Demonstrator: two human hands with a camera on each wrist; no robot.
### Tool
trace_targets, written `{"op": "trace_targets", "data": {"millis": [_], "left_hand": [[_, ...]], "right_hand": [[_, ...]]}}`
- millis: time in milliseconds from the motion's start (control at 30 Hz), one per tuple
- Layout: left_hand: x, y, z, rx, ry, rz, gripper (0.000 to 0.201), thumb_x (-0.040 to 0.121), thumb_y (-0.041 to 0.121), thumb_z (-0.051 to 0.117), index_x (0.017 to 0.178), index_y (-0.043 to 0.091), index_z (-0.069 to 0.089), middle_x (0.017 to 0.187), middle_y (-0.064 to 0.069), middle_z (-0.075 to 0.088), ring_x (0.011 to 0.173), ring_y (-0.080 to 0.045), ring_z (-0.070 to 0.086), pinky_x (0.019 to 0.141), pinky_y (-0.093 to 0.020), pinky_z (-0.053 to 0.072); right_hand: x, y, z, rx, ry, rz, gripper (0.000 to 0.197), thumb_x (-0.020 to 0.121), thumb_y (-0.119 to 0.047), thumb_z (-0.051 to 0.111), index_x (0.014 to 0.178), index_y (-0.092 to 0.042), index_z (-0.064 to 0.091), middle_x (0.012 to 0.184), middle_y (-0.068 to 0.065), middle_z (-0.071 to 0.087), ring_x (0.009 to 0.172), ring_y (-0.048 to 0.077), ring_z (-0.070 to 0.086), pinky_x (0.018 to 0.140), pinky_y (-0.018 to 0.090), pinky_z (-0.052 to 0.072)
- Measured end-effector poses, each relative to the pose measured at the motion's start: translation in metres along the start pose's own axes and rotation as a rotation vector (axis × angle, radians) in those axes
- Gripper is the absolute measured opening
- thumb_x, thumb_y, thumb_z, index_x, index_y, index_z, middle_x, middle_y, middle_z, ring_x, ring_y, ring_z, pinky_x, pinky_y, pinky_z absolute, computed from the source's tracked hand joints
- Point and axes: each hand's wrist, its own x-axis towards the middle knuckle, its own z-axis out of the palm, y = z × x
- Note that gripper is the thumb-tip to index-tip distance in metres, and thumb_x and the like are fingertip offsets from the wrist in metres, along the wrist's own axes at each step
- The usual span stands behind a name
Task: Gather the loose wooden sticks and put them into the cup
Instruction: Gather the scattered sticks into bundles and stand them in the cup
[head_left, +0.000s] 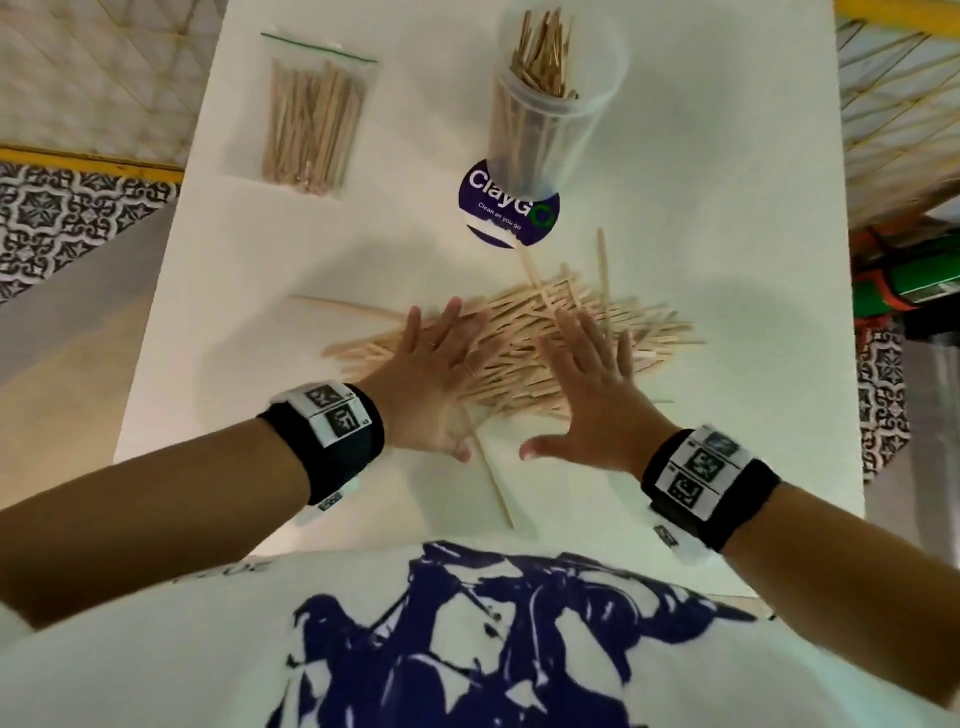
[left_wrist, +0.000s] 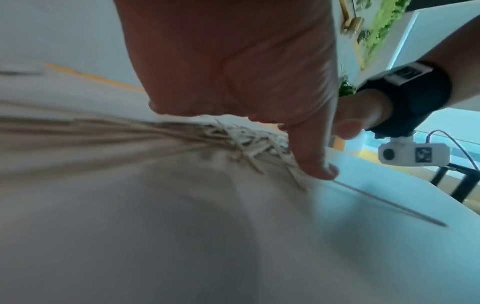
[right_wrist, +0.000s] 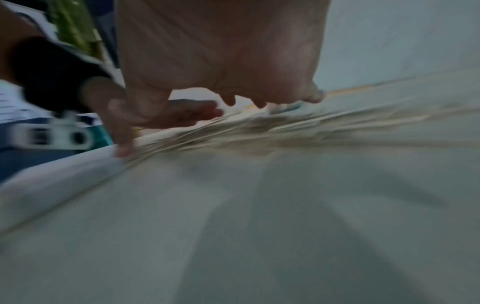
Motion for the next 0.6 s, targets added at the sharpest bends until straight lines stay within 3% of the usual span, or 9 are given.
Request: {"op": "trace_targets", "data": {"millis": [67,133,233,333,400,500,600], "left_hand": [[-0.003,0.01,0.011,0.006,0.055,-0.031,0.129,0.058,0.078,0.061,0.146,0.026,-0.018,0.159,-0.011,-0.014,0.143,-0.037,-0.019,0.11,-0.07,-0.004],[0.001,0.018,0.011,-0.072,0.141,-0.148,0.116,0.068,0.075,0.055,0.15,0.021,-0.005,0.16,-0.012,-0.005,0.145,-0.041,-0.011,0.108,-0.072,0.005],[0.008,0.014,-0.001,-0.126,0.165,-0.345,0.112,0.073,0.069,0.057,0.151,0.021,-0.007,0.16,-0.009,-0.011,0.145,-0.037,-0.016,0.111,-0.067,-0.004],[0.003,-0.005,-0.008,-0.165,0.127,-0.425,0.122,0.066,0.068,0.065,0.151,0.022,-0.009,0.16,-0.008,-0.012,0.146,-0.035,-0.016,0.111,-0.064,-0.009],[-0.004,-0.018,-0.011,-0.192,0.113,-0.447,0.124,0.064,0.064,0.071,0.152,0.017,-0.003,0.16,-0.011,0.0,0.147,-0.036,-0.003,0.113,-0.06,-0.004],[-0.004,-0.023,-0.018,-0.138,0.159,-0.437,0.105,0.072,0.052,0.072,0.151,0.01,0.016,0.146,-0.017,0.031,0.134,-0.039,0.028,0.112,-0.051,0.02],[0.006,-0.022,-0.026,-0.072,0.166,-0.422,0.078,0.082,0.043,0.066,0.145,0.01,0.033,0.132,-0.017,0.043,0.122,-0.039,0.039,0.101,-0.048,0.032]], "right_hand": [[-0.009,-0.026,0.025,-0.07,-0.077,-0.08,0.131,0.054,-0.097,0.032,0.15,-0.024,-0.02,0.156,0.008,-0.033,0.141,0.032,-0.035,0.108,0.065,-0.02],[-0.006,-0.034,0.039,-0.111,-0.053,-0.103,0.124,0.064,-0.093,0.034,0.149,-0.023,-0.022,0.155,0.01,-0.033,0.141,0.034,-0.034,0.107,0.072,-0.014],[0.015,-0.015,0.025,-0.029,0.103,0.037,0.105,0.077,-0.083,0.034,0.152,-0.024,-0.012,0.159,0.012,-0.022,0.142,0.034,-0.026,0.11,0.07,-0.01],[0.032,0.018,-0.005,0.008,0.123,0.185,0.112,0.074,-0.079,0.047,0.153,-0.023,-0.008,0.16,0.016,-0.017,0.146,0.036,-0.015,0.11,0.062,-0.012],[0.04,0.033,-0.024,0.049,0.099,0.206,0.121,0.069,-0.066,0.068,0.154,-0.019,-0.005,0.16,0.021,0.001,0.147,0.041,0.006,0.115,0.062,0.004],[0.051,0.041,-0.04,0.096,0.12,0.192,0.113,0.071,-0.038,0.08,0.153,-0.013,0.008,0.143,0.022,0.037,0.13,0.041,0.036,0.11,0.054,0.03],[0.058,0.044,-0.053,0.148,0.171,0.162,0.097,0.074,-0.016,0.078,0.151,-0.015,0.019,0.135,0.018,0.041,0.123,0.037,0.044,0.107,0.047,0.036]]}}
